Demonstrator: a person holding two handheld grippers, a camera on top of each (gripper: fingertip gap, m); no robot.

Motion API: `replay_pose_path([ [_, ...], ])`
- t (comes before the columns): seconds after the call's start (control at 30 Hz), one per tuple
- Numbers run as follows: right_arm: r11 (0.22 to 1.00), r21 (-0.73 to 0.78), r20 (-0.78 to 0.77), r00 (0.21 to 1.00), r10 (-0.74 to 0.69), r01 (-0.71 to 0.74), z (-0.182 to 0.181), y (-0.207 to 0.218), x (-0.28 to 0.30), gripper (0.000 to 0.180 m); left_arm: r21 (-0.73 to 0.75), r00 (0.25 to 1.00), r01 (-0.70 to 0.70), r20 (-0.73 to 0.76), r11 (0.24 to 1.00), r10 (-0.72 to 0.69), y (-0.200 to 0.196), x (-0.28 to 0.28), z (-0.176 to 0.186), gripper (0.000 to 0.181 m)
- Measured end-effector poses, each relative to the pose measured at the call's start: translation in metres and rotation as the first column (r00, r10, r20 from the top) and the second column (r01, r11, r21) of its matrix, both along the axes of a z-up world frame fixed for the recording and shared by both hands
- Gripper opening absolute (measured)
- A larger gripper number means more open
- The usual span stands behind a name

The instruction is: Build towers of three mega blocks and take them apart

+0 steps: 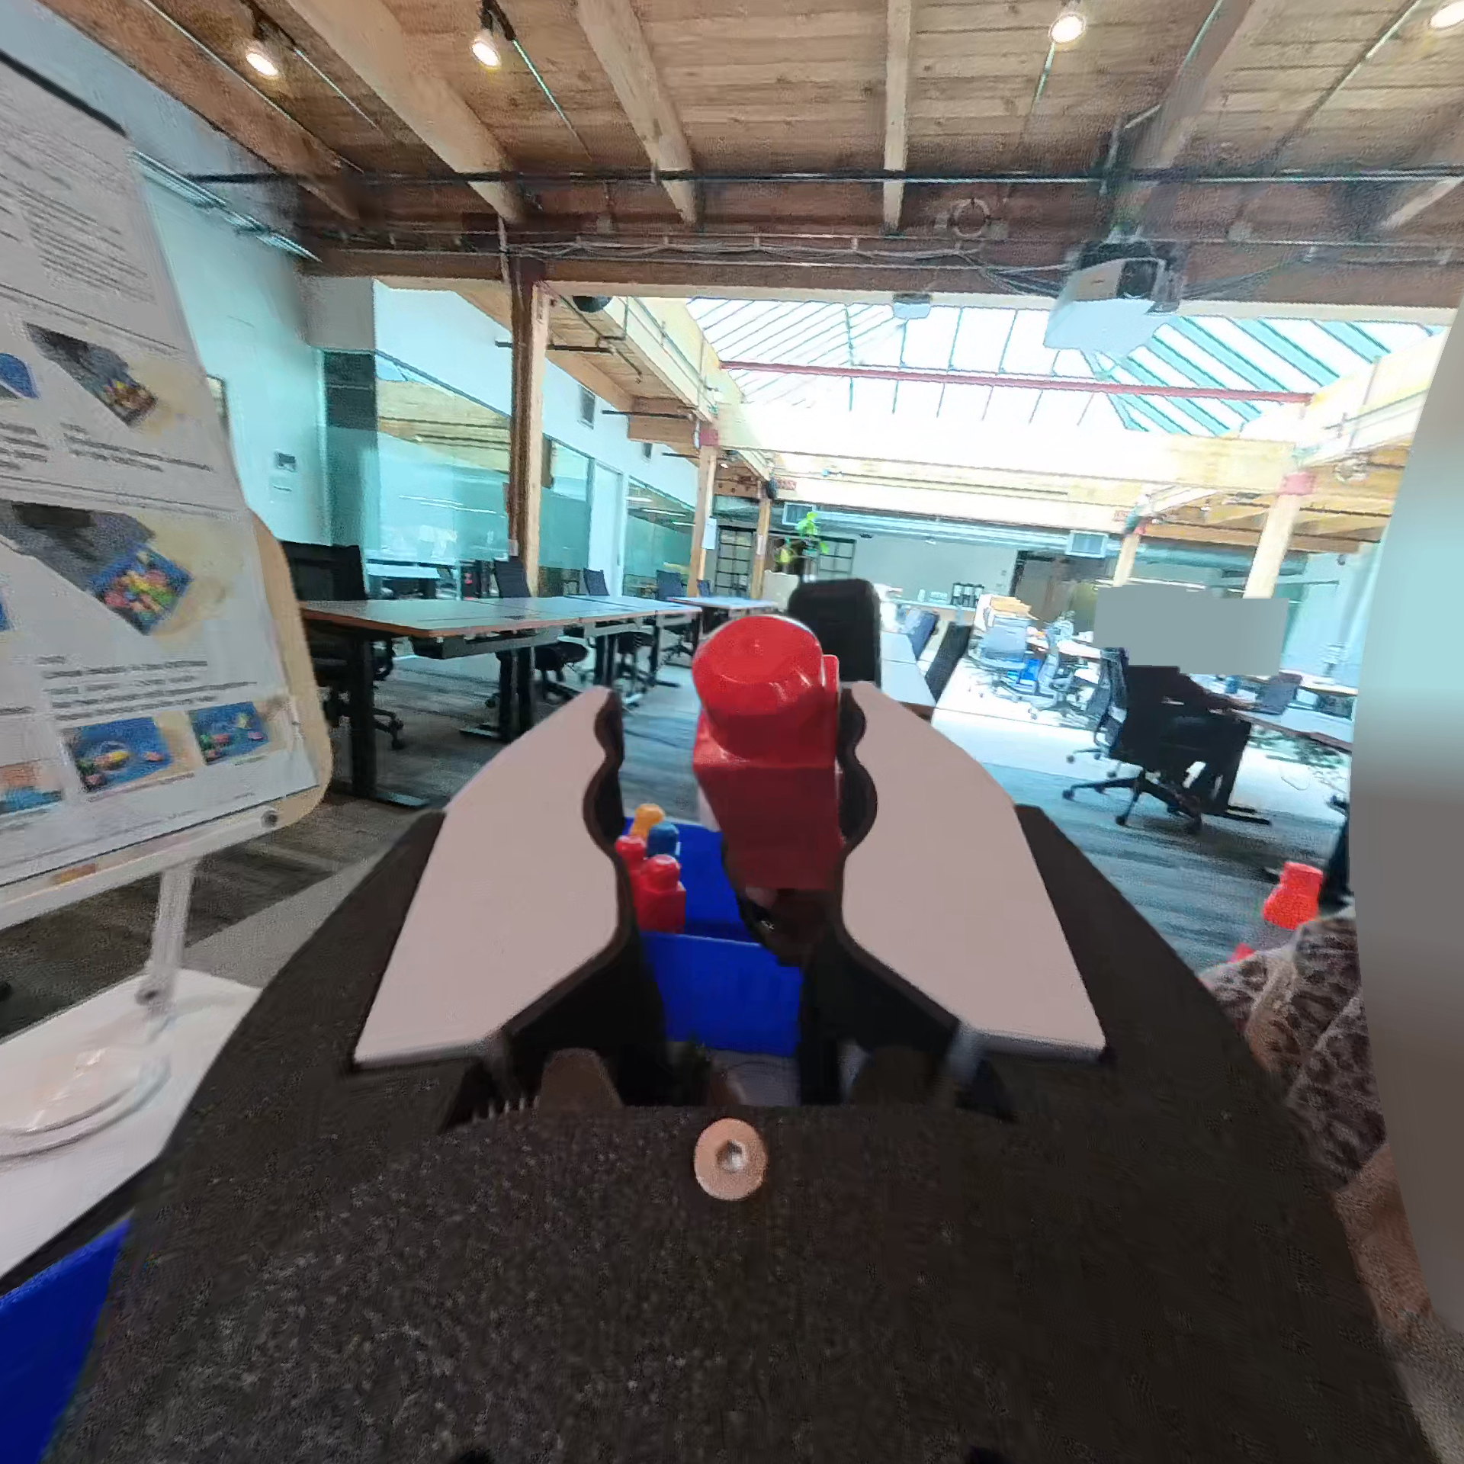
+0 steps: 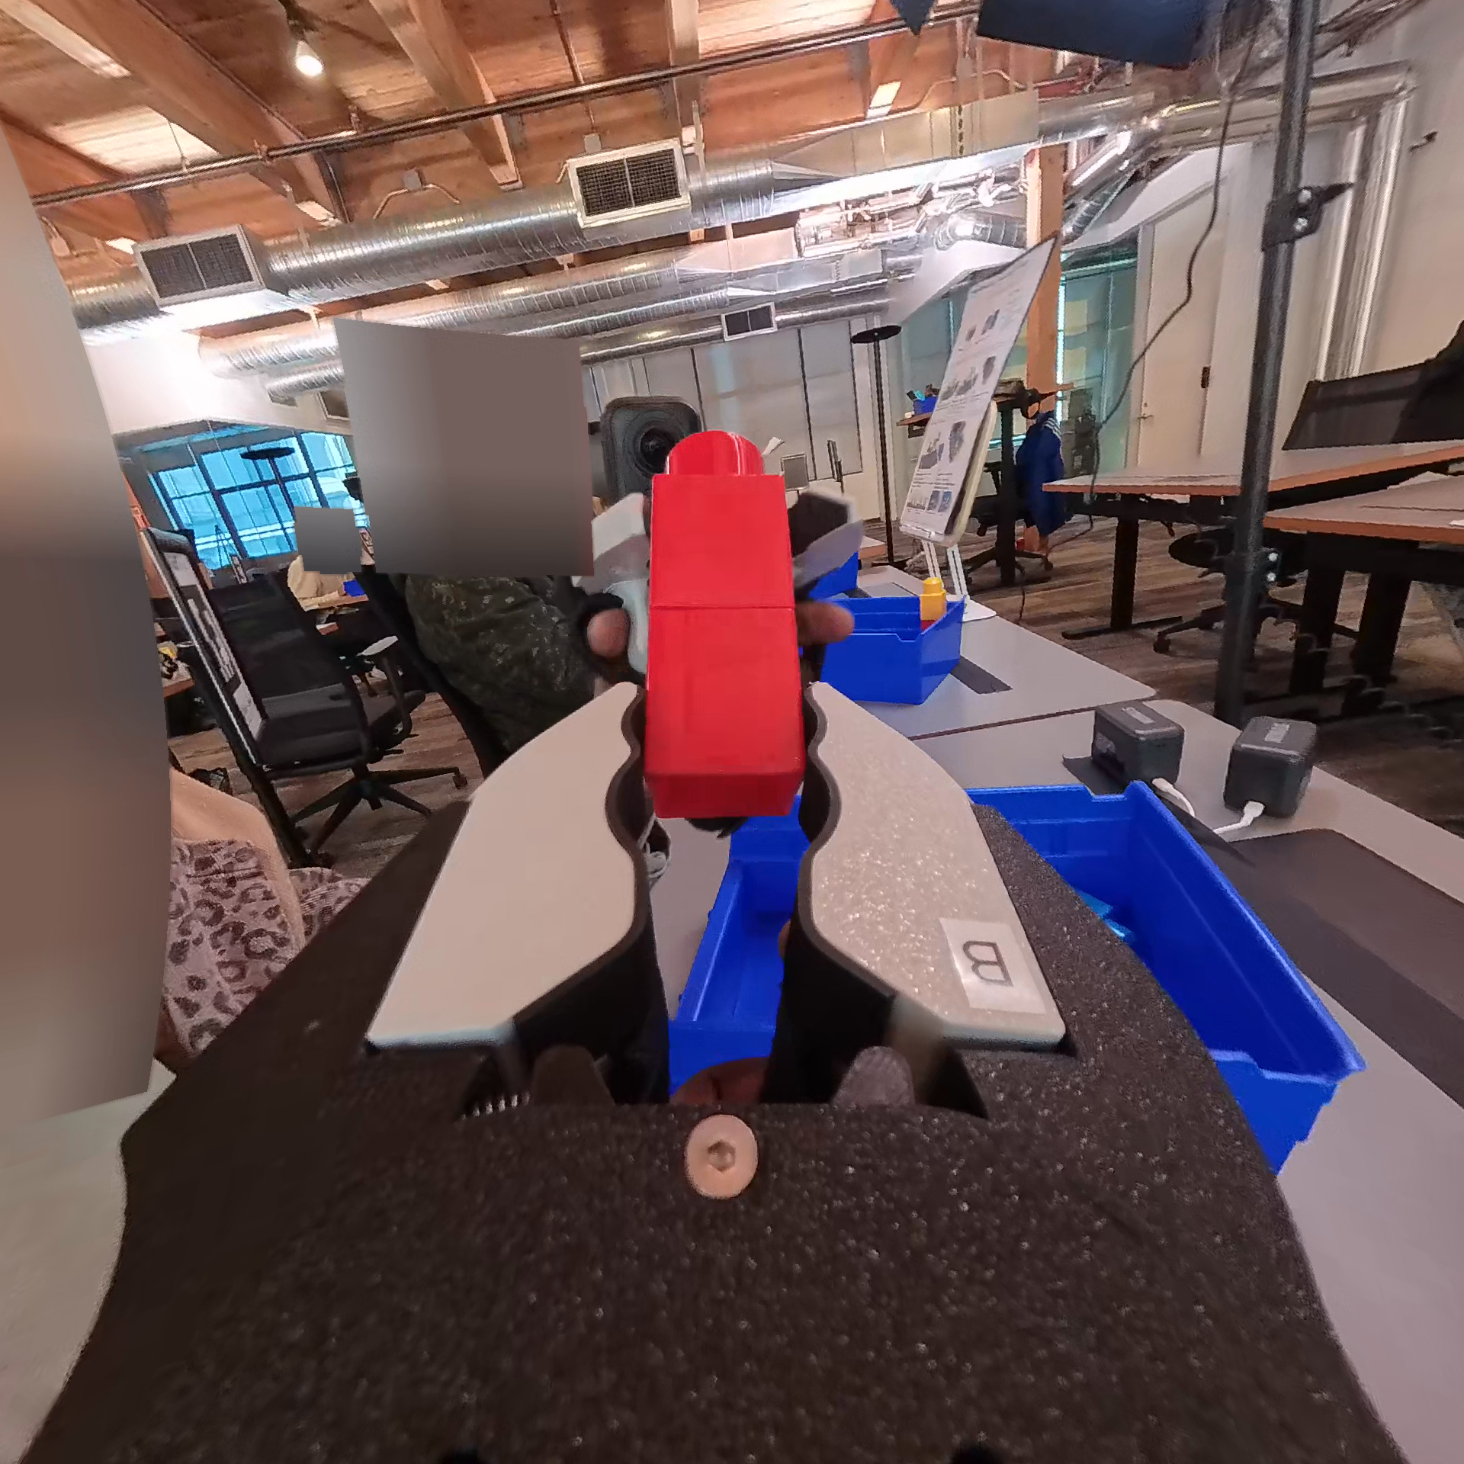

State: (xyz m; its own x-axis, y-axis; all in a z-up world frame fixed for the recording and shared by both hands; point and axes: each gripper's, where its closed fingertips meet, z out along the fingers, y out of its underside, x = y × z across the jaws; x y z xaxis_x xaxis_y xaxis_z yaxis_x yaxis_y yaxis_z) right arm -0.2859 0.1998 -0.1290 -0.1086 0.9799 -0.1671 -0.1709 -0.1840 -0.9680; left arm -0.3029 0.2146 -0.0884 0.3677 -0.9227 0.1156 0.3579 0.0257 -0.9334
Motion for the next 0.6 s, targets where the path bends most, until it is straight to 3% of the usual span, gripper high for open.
replay_pose_path([
  [0.07, 1.0, 0.014, -0.004, 1.0, -0.004, 0.004, 0.002, 0.0, 0.004, 0.036, 0.003, 0.991, -0.13, 0.016, 0.991, 0.13, 0.003, -0.031, 0.006, 0.057],
  [0.13, 1.0, -0.005, -0.03, 0.999, -0.022, 0.022, 0.005, 0.008, 0.012, 0.035, -0.013, 0.94, -0.339, -0.05, 0.941, 0.338, 0.017, -0.069, -0.005, 0.05],
  [0.23, 0.998, -0.016, -0.038, 0.997, -0.061, 0.06, 0.005, 0.018, 0.022, 0.035, -0.061, 0.731, -0.642, -0.351, 0.765, 0.585, 0.055, -0.124, -0.066, 0.046],
  [0.4, 0.998, -0.006, -0.04, 0.997, -0.062, 0.062, 0.005, 0.019, 0.024, 0.035, -0.053, 0.442, -0.777, -0.755, 0.627, 0.484, 0.106, -0.147, -0.181, 0.047],
  [0.53, 0.998, -0.003, -0.045, 0.997, -0.055, 0.055, 0.005, 0.018, 0.023, 0.035, 0.065, 0.194, -0.84, -0.891, 0.539, 0.41, 0.137, -0.156, -0.25, 0.049],
  [0.6, 0.998, -0.001, -0.05, 0.997, -0.056, 0.056, 0.006, 0.017, 0.023, 0.035, 0.086, 0.129, -0.856, -0.919, 0.51, 0.372, 0.145, -0.161, -0.278, 0.053],
])
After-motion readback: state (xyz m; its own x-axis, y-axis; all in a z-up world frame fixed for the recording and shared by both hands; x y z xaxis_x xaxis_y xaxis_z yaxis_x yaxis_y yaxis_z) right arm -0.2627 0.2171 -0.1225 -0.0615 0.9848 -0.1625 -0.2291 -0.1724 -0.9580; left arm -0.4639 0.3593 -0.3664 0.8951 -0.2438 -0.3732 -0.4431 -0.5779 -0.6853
